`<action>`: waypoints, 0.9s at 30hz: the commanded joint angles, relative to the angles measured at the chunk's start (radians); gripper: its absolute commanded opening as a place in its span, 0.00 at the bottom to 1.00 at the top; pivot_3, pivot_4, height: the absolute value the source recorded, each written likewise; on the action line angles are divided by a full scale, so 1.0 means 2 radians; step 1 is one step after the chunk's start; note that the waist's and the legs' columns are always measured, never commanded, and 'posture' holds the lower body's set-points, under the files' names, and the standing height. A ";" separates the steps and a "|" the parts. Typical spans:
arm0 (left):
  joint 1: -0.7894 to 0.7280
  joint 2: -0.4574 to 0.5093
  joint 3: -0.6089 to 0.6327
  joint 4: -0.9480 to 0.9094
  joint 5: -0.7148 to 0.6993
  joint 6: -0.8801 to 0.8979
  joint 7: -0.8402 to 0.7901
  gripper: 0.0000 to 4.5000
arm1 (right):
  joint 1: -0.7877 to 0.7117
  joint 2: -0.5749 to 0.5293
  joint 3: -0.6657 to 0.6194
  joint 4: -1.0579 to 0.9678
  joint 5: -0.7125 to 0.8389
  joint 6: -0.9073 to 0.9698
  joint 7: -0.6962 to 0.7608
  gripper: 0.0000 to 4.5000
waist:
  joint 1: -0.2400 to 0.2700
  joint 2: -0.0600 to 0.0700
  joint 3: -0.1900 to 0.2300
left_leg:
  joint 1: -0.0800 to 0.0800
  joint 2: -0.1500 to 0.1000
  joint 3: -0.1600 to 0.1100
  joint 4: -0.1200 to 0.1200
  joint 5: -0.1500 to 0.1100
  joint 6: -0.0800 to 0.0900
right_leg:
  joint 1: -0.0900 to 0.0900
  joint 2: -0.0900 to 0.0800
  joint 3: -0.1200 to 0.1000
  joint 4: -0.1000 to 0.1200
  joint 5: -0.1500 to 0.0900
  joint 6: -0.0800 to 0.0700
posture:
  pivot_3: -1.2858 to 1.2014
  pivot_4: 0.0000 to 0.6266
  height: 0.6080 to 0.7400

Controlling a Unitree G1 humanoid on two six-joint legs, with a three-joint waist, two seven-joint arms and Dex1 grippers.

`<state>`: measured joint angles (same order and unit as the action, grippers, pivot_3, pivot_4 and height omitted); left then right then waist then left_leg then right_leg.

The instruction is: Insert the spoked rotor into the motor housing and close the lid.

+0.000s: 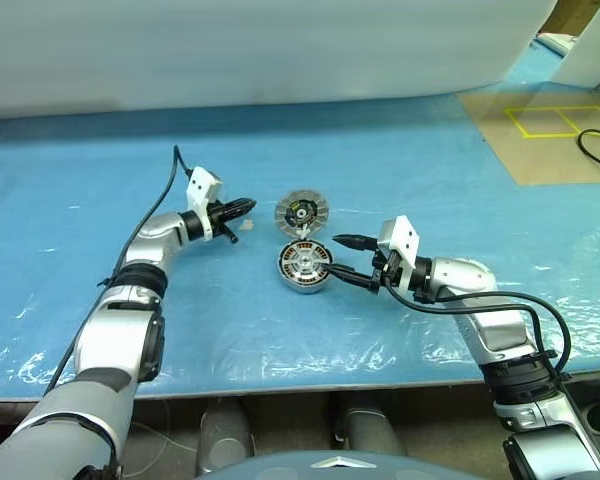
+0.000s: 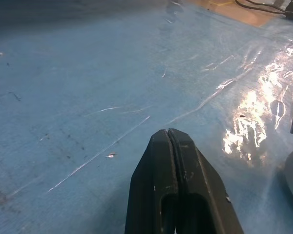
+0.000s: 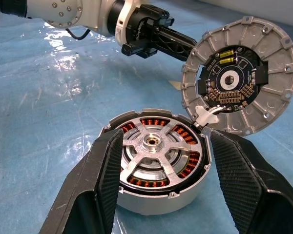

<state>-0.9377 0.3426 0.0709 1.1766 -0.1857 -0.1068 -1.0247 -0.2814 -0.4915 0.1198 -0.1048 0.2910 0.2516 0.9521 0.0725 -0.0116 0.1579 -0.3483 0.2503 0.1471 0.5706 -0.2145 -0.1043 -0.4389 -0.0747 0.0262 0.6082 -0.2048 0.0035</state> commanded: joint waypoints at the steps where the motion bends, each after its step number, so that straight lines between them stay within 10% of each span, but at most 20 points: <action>1: -0.032 -0.007 0.005 0.026 0.012 -0.020 -0.004 0.01 | 0.004 -0.004 -0.013 -0.029 0.012 0.002 -0.006 0.66 | 0.001 0.000 0.000 | 0.000 0.000 0.000 0.000 0.000 0.000 | 0.000 0.000 0.000 0.000 0.000 0.000 | 0.52 0.24 1.00; 27: -0.103 -0.067 0.039 0.063 0.021 0.054 -0.143 0.01 | 0.073 -0.019 -0.046 -0.081 0.040 0.028 -0.043 0.66 | 0.012 -0.001 0.001 | 0.000 -0.001 0.000 0.000 -0.001 -0.002 | 0.001 0.000 0.000 -0.001 0.000 0.000 | 0.52 0.24 1.00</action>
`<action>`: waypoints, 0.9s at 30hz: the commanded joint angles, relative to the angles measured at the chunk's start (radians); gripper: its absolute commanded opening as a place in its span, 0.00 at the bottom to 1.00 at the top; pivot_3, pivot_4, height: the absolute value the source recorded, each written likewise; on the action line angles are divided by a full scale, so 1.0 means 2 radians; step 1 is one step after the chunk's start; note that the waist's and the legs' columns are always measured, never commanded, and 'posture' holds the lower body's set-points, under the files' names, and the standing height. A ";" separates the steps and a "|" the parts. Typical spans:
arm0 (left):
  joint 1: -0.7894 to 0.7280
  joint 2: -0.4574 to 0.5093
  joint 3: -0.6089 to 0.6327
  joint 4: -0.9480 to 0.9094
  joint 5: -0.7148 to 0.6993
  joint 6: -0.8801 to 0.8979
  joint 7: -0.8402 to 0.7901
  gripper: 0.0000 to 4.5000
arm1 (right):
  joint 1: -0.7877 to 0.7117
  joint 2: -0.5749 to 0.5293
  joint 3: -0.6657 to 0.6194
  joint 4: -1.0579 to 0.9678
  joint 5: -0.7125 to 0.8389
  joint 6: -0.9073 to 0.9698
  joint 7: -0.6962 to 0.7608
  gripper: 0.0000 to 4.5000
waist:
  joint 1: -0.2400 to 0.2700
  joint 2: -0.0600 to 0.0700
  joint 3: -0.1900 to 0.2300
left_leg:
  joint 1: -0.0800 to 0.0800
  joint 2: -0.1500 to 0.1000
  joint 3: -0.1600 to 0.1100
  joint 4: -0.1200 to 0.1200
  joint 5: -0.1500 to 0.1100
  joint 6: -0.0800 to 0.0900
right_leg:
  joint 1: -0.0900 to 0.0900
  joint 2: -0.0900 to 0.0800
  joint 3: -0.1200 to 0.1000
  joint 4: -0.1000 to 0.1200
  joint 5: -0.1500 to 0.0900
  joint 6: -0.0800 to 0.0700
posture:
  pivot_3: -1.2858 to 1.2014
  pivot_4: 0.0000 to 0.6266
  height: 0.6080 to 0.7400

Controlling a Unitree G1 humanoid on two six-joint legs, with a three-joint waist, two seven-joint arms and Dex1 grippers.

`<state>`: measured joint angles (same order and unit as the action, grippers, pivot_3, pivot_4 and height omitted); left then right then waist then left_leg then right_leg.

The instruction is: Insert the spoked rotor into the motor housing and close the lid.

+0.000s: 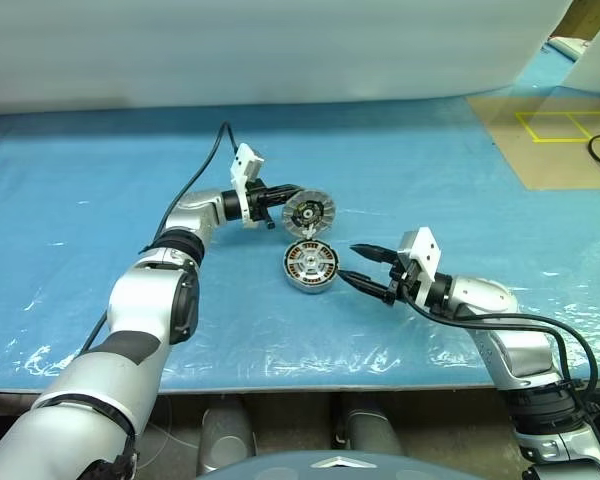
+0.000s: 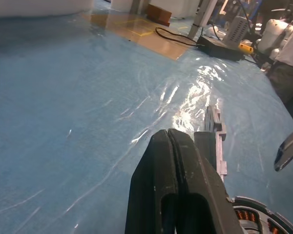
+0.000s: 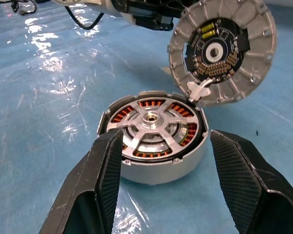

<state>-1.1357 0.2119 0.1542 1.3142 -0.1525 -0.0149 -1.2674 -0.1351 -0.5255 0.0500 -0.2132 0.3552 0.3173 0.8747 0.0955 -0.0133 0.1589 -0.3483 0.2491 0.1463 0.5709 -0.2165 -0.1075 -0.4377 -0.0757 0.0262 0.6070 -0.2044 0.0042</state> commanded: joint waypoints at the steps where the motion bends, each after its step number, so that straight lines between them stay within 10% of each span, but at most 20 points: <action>1: -0.003 -0.002 -0.005 -0.005 0.006 0.014 -0.030 0.01 | -0.001 -0.002 -0.011 -0.027 0.008 -0.005 -0.005 0.66 | 0.000 0.000 0.000 | 0.000 0.000 0.000 0.000 0.000 0.000 | 0.000 0.000 0.000 0.000 0.000 0.000 | 0.52 0.24 1.00; 27: 0.025 -0.034 -0.065 -0.032 0.043 0.019 -0.153 0.01 | 0.048 -0.036 -0.029 -0.066 0.030 0.002 0.007 0.66 | 0.001 0.000 0.000 | 0.000 -0.001 0.000 -0.001 0.000 0.000 | 0.000 -0.001 0.000 -0.001 -0.001 -0.001 | 0.52 0.24 1.00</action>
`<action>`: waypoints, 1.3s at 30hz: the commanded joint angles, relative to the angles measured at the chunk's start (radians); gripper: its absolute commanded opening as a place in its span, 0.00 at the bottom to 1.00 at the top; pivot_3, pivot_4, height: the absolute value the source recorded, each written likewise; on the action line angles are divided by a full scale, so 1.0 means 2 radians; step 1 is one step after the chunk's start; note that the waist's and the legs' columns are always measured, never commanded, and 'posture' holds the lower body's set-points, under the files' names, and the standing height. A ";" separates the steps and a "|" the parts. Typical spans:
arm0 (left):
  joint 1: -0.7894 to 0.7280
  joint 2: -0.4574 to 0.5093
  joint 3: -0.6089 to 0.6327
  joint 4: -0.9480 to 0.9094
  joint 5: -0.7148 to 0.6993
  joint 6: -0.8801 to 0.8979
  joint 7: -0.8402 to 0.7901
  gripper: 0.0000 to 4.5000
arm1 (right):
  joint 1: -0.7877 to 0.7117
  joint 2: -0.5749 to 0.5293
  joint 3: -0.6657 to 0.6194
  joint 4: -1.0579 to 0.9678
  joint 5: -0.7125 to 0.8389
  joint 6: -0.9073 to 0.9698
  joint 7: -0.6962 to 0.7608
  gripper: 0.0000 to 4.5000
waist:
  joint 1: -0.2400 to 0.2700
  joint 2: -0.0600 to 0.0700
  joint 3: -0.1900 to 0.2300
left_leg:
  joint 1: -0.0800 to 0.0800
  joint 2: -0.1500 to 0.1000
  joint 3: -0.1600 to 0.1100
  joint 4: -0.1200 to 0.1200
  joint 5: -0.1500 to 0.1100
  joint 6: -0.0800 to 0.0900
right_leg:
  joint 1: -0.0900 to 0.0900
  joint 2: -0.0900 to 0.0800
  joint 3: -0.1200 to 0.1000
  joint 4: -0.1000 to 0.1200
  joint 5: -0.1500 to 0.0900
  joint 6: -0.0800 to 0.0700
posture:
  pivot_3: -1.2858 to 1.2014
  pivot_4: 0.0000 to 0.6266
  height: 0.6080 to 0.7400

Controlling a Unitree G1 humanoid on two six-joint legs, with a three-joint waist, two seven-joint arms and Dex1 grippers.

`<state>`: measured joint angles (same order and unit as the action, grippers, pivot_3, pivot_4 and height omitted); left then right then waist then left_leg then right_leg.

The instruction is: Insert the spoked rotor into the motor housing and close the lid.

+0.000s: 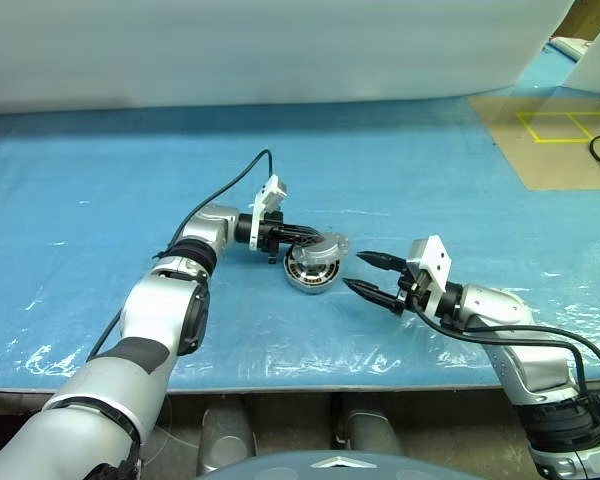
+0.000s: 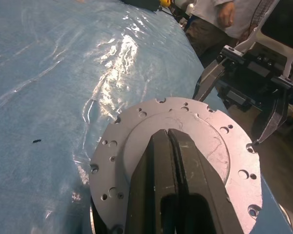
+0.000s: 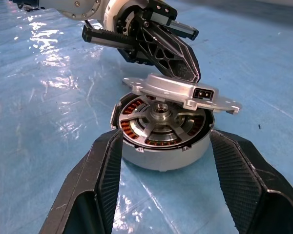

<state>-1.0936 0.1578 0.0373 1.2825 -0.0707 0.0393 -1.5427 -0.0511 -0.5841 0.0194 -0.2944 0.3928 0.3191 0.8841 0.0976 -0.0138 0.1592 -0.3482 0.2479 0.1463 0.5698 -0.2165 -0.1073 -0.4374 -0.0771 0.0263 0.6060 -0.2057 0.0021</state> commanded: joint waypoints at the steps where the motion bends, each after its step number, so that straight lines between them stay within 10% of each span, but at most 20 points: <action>1: 0.006 -0.008 -0.009 -0.017 0.003 -0.009 -0.017 0.01 | 0.007 -0.007 -0.015 -0.026 0.012 0.001 0.002 0.66 | 0.000 0.000 0.000 | 0.000 0.000 0.000 0.000 0.000 0.000 | 0.000 0.000 0.000 0.000 0.000 0.000 | 0.52 0.24 1.00; 14: -0.028 -0.035 -0.002 -0.003 0.013 -0.056 0.089 0.01 | 0.004 -0.003 -0.007 -0.026 0.006 0.003 -0.010 0.66 | -0.001 0.000 0.000 | 0.000 -0.001 0.000 0.000 0.000 0.000 | 0.000 -0.001 0.000 0.000 0.000 0.001 | 0.52 0.24 1.00; 39: 0.057 -0.009 -0.057 -0.025 0.046 -0.124 0.011 0.01 | -0.024 0.001 0.004 -0.007 0.000 -0.002 -0.008 0.66 | 0.000 0.000 0.000 | 0.003 -0.002 0.000 -0.001 0.000 0.001 | 0.002 -0.002 0.000 0.000 0.000 0.001 | 0.52 0.24 1.00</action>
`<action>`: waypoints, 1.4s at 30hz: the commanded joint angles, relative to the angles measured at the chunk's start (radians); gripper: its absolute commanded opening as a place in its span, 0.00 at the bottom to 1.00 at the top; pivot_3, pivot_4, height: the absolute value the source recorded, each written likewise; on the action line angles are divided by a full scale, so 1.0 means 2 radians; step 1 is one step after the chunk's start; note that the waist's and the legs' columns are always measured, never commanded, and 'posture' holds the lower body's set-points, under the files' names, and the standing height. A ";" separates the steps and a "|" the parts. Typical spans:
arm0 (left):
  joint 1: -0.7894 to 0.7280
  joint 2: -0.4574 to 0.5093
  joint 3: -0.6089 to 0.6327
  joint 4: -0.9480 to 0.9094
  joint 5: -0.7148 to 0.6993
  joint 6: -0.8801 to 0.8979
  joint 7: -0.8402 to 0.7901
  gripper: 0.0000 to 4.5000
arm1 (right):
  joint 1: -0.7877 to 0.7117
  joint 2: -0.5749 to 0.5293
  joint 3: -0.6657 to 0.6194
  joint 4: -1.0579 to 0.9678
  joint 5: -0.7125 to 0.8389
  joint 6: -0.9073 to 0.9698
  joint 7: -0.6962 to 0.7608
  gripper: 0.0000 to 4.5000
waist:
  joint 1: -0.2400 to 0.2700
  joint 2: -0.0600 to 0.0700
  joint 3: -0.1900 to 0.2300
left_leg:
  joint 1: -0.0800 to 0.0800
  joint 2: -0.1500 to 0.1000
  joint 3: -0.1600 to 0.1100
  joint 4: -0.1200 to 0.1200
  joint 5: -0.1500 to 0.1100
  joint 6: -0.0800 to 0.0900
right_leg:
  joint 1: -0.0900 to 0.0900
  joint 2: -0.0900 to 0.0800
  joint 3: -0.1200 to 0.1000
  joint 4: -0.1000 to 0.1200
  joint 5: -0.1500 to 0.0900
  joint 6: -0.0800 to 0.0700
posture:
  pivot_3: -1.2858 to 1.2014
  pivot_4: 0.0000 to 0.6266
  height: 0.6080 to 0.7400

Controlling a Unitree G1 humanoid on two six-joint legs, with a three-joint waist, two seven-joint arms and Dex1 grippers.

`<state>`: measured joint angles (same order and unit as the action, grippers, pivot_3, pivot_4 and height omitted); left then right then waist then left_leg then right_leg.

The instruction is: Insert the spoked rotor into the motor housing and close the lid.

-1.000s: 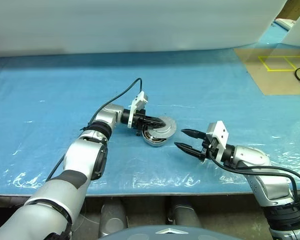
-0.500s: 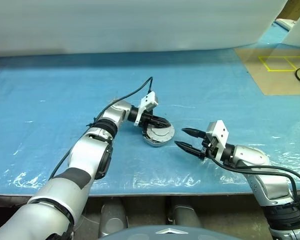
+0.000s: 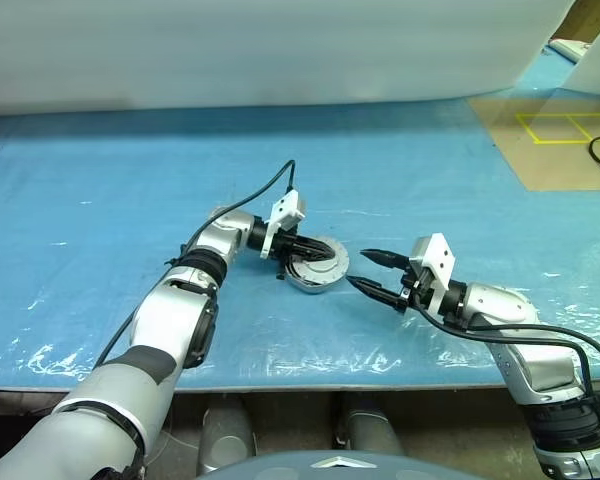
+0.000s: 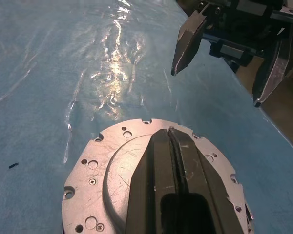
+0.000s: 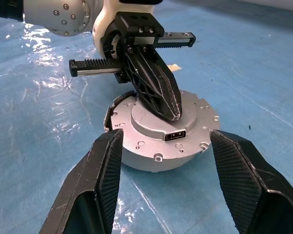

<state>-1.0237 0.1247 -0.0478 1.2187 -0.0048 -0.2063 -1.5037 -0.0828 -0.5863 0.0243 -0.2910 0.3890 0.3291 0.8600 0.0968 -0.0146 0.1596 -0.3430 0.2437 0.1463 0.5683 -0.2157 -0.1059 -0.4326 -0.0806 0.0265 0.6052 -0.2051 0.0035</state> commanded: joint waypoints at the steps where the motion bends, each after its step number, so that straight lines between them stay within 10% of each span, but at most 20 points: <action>1: 0.024 0.008 -0.013 0.004 0.011 -0.004 -0.009 0.01 | -0.009 0.002 0.002 -0.009 0.002 -0.006 0.005 0.66 | 0.000 0.000 0.000 | 0.000 0.000 0.000 0.000 0.000 0.000 | 0.000 0.000 0.000 0.000 0.000 0.000 | 0.52 0.24 1.00; 16: 0.051 0.037 0.028 -0.097 -0.062 -0.001 -0.012 0.01 | -0.069 0.021 0.031 0.030 -0.008 -0.002 0.010 0.66 | -0.001 0.000 0.000 | -0.001 0.000 0.000 -0.001 0.000 0.000 | -0.001 0.000 0.000 0.000 0.000 0.000 | 0.52 0.24 1.00; 42: 0.341 0.128 0.043 -0.550 -0.176 0.155 0.155 0.01 | -0.162 0.057 0.084 0.157 -0.065 -0.017 0.034 0.66 | -0.014 0.000 0.000 | -0.003 0.001 0.001 -0.002 0.000 0.000 | -0.004 0.000 0.000 0.000 0.000 0.000 | 0.52 0.24 1.00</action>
<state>-0.3495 0.3718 0.0191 0.1653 -0.3334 0.1016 -1.2147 -0.3889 -0.4766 0.1908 0.0264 0.2674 0.3172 0.9274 0.0681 -0.0144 0.1596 -0.3480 0.2447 0.1478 0.5653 -0.2155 -0.1055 -0.4397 -0.0801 0.0261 0.6057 -0.2053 0.0032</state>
